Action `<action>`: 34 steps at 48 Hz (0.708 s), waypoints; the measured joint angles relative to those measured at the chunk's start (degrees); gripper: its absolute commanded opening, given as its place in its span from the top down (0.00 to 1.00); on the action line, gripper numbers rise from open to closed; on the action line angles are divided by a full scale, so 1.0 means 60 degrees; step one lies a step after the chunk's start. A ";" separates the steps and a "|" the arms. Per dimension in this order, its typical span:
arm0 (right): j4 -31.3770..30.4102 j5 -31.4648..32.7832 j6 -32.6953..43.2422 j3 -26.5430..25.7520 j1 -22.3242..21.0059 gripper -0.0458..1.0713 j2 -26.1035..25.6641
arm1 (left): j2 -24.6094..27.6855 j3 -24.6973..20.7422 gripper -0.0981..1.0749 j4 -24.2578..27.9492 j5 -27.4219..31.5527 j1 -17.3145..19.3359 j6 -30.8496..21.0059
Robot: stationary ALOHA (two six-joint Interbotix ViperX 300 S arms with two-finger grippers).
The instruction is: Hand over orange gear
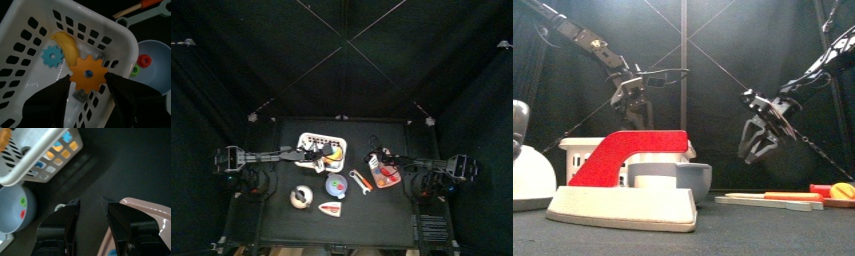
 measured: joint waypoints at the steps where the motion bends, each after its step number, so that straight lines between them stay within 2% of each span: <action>1: 0.0029 0.0000 0.0015 -0.0088 0.0103 0.26 -0.0015 | -0.0029 0.0015 0.34 0.0000 -0.0146 0.0000 -0.0015; 11: 0.0776 -0.0176 0.0073 -0.0674 0.0513 0.26 -0.0015 | -0.0146 0.0059 0.34 0.0000 -0.1348 -0.0161 -0.0015; 22: 0.2285 -0.1626 0.0088 -0.0879 0.0527 0.26 -0.0015 | -0.0146 0.0161 0.34 0.0000 -0.2446 -0.0454 0.0000; 27: 0.2505 -0.2241 0.0103 -0.0894 0.0542 0.26 0.0015 | -0.0146 0.0161 0.34 0.0000 -0.2769 -0.0557 0.0000; 34: 0.2607 -0.2388 0.0103 -0.0996 0.0557 0.26 0.0293 | -0.0146 0.0161 0.34 0.0000 -0.3164 -0.0688 0.0000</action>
